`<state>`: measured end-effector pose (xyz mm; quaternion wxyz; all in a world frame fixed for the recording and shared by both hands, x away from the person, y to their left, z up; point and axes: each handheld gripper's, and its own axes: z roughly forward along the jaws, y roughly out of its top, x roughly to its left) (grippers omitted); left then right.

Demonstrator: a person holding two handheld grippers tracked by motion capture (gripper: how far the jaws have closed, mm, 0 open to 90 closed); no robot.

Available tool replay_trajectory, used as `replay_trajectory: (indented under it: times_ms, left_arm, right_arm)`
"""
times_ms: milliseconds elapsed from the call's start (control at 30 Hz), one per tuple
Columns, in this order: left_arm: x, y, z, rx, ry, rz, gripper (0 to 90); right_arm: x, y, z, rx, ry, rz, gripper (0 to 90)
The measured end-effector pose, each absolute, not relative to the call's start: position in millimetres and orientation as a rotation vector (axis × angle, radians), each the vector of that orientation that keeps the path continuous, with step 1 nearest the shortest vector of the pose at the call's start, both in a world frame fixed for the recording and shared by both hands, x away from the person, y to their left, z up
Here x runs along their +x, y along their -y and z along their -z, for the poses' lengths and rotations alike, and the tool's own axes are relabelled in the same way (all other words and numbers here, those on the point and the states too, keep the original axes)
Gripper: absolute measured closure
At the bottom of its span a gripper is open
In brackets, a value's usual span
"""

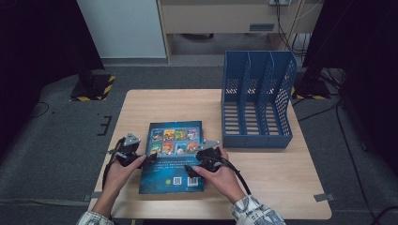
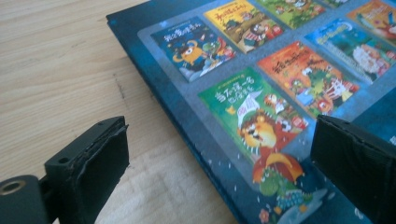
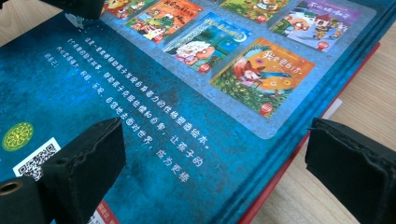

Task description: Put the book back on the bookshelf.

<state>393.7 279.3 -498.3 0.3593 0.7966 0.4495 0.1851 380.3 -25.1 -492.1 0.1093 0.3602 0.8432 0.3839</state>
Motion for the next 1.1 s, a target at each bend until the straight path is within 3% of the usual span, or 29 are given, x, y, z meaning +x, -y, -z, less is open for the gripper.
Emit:
replay_trajectory:
  times_ms: [500,867,1100]
  left_arm:
    - [384,-278,502,2.056,-1.132,-0.376,3.2]
    - [399,-273,511,2.017,-1.15,-0.203,0.0]
    - [406,-275,513,1.997,-1.167,-0.17,0.0]
  right_arm:
    - [386,26,498,1.075,-2.504,-1.119,4.2]
    - [394,28,505,1.141,-2.538,-1.174,0.4]
    - [396,29,507,1.149,-2.539,-1.197,0.2]
